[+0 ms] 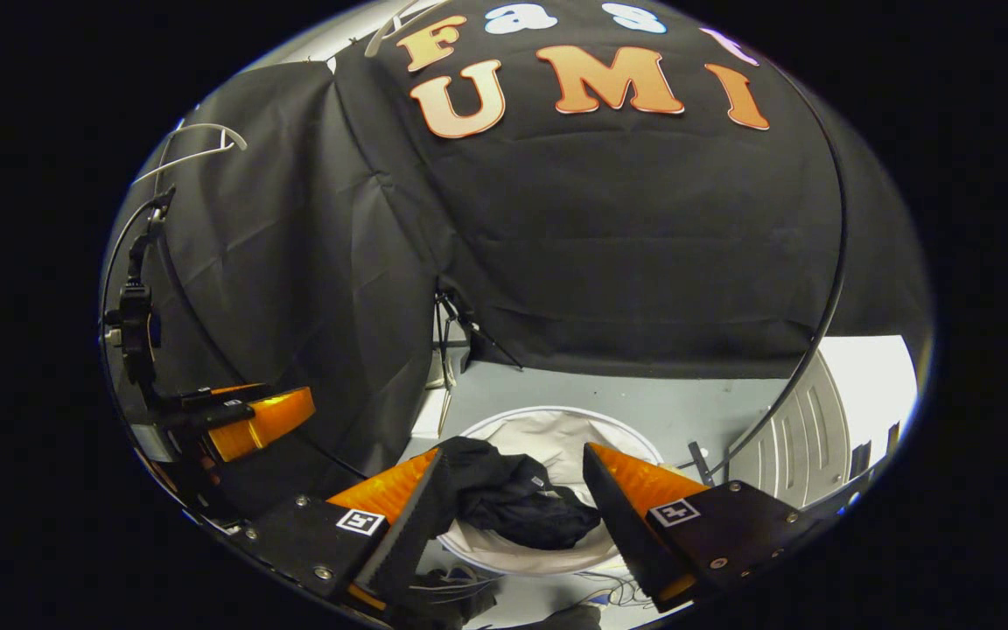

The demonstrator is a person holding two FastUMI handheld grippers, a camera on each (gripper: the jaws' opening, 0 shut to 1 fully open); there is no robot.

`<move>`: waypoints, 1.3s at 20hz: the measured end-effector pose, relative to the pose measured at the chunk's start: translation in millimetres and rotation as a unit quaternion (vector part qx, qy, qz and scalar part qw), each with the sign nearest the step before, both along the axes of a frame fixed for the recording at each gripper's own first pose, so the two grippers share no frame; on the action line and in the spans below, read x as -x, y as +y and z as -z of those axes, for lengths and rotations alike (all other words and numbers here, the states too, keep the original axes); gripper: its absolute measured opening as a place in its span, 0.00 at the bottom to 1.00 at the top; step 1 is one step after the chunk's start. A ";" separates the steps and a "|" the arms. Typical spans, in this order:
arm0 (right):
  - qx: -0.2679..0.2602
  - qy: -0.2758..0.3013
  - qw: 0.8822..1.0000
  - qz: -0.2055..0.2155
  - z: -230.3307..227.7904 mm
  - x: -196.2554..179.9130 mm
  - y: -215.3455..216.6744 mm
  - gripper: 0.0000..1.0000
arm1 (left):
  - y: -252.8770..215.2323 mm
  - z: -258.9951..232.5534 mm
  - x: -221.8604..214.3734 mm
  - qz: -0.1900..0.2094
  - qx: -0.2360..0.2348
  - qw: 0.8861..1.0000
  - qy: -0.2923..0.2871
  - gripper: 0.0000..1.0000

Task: Grasp the clothes on the hanger with both hands and then place them into the laundry hamper below.

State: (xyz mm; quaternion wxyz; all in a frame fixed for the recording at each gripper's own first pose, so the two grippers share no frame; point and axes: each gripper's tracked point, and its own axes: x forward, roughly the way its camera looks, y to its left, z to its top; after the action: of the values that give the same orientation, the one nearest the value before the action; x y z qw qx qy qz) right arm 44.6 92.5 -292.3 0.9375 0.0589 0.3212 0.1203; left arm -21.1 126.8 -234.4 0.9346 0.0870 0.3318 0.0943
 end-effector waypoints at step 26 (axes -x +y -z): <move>0.052 -0.294 0.951 0.075 -304.7 6.5 -92.3 0.94 | -71.4 -280.9 -43.1 0.048 0.014 0.945 -0.323 0.92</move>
State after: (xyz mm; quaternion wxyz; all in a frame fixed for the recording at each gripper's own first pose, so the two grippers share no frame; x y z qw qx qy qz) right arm 38.1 0.2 12.4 0.9985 -0.0037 0.0317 0.0450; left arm 22.0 55.5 46.5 0.9962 0.0545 0.0086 0.0677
